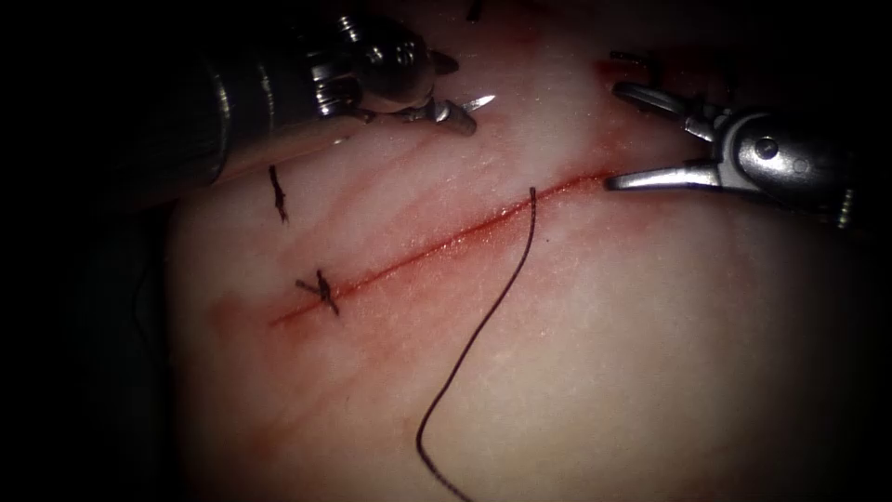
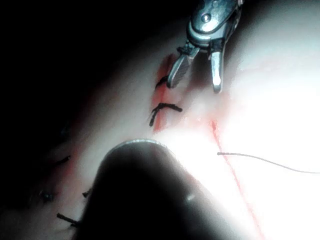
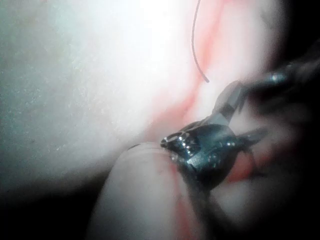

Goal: Wound Closure
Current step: Pick up the suture needle with the left gripper, then pass the needle to the right needle driver.

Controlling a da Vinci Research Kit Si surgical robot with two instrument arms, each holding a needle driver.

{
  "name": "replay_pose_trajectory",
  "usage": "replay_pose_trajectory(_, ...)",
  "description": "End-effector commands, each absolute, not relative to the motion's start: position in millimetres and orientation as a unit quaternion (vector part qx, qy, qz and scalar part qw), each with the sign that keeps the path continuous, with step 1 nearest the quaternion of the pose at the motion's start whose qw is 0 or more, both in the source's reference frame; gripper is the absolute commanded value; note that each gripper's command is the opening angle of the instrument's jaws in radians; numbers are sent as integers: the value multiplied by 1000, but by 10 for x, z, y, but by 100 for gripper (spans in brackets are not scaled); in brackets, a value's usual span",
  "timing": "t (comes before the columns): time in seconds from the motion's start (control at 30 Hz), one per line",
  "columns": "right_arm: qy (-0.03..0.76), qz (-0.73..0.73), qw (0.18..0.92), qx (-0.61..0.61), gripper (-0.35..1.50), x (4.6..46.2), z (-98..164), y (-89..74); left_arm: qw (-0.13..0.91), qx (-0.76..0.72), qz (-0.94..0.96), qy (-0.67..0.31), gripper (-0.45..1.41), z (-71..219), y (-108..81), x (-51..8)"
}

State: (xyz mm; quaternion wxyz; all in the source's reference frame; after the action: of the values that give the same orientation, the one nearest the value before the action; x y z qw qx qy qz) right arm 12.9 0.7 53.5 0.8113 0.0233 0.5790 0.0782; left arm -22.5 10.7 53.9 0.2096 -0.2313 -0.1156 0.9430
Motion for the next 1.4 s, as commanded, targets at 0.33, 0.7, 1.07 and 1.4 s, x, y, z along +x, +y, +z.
replay_pose_trajectory(0.33,579,77,811,20,108,141,540,9,193,-223,948,-116,-13,553,114,-229)
replay_pose_trajectory(0.7,580,84,810,25,96,141,539,8,106,-266,955,-72,-35,551,107,-218)
replay_pose_trajectory(1.07,569,197,792,103,76,151,545,17,11,-390,919,47,-35,481,75,-162)
replay_pose_trajectory(1.4,624,320,644,304,84,204,552,15,-109,-540,815,179,-35,447,29,-141)
